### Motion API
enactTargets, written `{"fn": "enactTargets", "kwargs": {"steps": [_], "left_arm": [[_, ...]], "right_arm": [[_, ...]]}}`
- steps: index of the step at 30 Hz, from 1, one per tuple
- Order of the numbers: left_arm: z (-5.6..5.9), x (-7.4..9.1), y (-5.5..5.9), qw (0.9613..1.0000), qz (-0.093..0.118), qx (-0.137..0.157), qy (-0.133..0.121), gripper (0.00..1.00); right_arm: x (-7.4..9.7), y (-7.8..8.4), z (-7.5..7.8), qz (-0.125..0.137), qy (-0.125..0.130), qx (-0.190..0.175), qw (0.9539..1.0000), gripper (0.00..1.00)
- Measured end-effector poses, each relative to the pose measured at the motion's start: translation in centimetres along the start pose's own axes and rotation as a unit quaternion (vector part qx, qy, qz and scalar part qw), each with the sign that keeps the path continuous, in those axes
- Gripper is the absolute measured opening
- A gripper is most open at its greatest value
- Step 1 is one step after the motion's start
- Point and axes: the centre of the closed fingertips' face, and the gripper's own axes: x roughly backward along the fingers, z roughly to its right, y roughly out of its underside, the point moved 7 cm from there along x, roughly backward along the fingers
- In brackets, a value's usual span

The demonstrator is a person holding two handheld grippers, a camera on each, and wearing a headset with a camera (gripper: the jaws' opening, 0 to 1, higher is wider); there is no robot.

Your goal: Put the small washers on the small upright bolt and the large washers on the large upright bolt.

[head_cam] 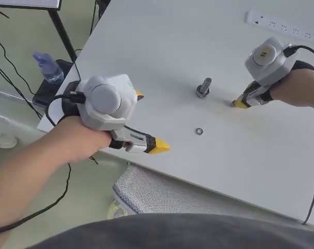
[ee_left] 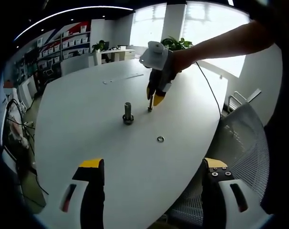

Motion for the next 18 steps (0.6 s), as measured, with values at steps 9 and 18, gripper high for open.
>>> {"fn": "enactTargets", "kwargs": {"steps": [9,18], "left_arm": [[0.2,0.2,-0.3,1.0,0.0,-0.005,-0.001,0.84],[0.5,0.4,-0.5,0.9999,-0.002,-0.01,-0.002,0.84]], "right_arm": [[1.5,0.1,-0.1,0.005,0.003,0.002,1.0,0.27],[2.5,-1.0,-0.9,0.017,-0.002,0.017,0.9997,0.27]]}}
